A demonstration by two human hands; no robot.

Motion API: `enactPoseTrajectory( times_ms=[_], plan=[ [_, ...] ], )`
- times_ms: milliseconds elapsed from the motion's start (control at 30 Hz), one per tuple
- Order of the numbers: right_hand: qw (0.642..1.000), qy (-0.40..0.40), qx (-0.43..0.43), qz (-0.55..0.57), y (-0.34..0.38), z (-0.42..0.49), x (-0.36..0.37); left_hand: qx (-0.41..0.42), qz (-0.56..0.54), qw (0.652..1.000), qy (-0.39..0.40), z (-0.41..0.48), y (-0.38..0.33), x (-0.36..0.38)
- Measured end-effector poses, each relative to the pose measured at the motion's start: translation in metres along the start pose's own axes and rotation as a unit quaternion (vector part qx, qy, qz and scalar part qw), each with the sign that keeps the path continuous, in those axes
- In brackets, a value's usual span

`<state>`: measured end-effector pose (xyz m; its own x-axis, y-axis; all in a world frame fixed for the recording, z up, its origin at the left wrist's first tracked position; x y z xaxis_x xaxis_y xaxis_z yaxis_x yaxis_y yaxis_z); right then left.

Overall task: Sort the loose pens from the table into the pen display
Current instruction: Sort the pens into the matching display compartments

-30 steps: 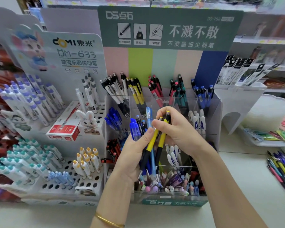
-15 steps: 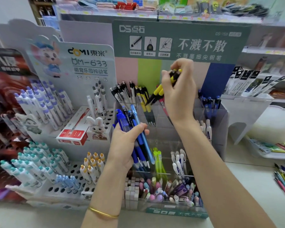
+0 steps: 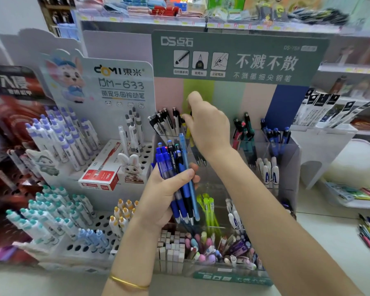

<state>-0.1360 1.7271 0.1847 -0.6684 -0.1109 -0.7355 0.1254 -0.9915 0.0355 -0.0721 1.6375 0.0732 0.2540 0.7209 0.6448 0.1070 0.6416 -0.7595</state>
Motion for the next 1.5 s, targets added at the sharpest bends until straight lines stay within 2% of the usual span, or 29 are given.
enactPoseTrajectory(
  times_ms=[167, 233, 333, 367, 400, 500, 533, 667, 800, 967, 1033, 1100, 1200, 1300, 1400, 1500],
  plan=[
    [0.987, 0.15, 0.014, -0.064, 0.011, -0.004, 0.024, -0.008, -0.022, 1.0, 0.014, -0.004, 0.0, -0.004],
    [0.99, 0.138, 0.026, -0.023, 0.011, -0.008, 0.016, -0.016, -0.03, 0.999, 0.027, -0.007, 0.001, -0.005],
    [0.99, 0.021, 0.048, 0.128, -0.001, -0.02, -0.023, -0.021, -0.033, 0.998, 0.046, -0.012, 0.002, -0.005],
    [0.981, 0.006, 0.056, 0.185, -0.007, -0.028, -0.032, -0.02, -0.032, 0.998, 0.048, -0.015, 0.003, -0.005],
    [0.968, 0.029, 0.063, 0.243, -0.012, -0.039, -0.036, -0.02, -0.028, 0.998, 0.047, -0.017, 0.004, -0.006],
    [0.89, 0.213, 0.08, 0.396, -0.007, -0.089, -0.022, -0.016, 0.028, 0.999, 0.037, -0.024, 0.011, -0.009],
    [0.867, 0.24, 0.088, 0.427, -0.006, -0.104, -0.019, -0.014, 0.056, 0.998, 0.037, -0.027, 0.015, -0.008],
    [0.821, 0.236, 0.152, 0.497, -0.026, -0.144, -0.004, -0.03, 0.128, 0.991, 0.028, -0.041, 0.044, -0.011],
    [0.793, 0.244, 0.189, 0.524, -0.039, -0.173, 0.007, -0.084, 0.084, 0.993, -0.008, -0.057, 0.075, -0.019],
    [0.819, 0.202, 0.181, 0.505, -0.048, -0.183, 0.008, -0.017, 0.111, 0.993, -0.041, -0.067, 0.072, -0.026],
    [0.824, 0.143, 0.208, 0.507, -0.055, -0.182, 0.003, 0.026, 0.133, 0.989, -0.055, -0.07, 0.065, -0.032],
    [0.849, 0.066, 0.22, 0.476, -0.06, -0.178, -0.007, 0.057, 0.158, 0.985, -0.049, -0.074, 0.057, -0.035],
    [0.888, 0.0, 0.183, 0.423, -0.048, -0.174, -0.017, 0.076, 0.178, 0.98, -0.042, -0.08, 0.049, -0.039],
    [0.925, 0.021, 0.122, 0.359, -0.024, -0.174, -0.006, 0.084, 0.181, 0.979, -0.044, -0.084, 0.044, -0.043],
    [0.977, 0.072, 0.059, 0.193, -0.005, -0.176, 0.016, 0.083, 0.165, 0.982, -0.033, -0.087, 0.039, -0.044],
    [0.991, 0.09, 0.011, 0.098, 0.007, -0.178, 0.03, 0.075, 0.139, 0.987, -0.032, -0.087, 0.037, -0.047]
  ],
)
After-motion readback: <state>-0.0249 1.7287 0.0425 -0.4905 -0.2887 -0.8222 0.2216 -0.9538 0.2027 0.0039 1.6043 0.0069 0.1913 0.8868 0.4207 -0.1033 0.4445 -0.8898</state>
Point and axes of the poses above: each hand's wrist, its own z-axis towards the middle knuckle, its own x-axis out of the palm, y = z × x, the point moved 8 cm from there along z, towards the middle knuckle, and after that the axes turned 10 degrees about -z, right-handed, at the moved point
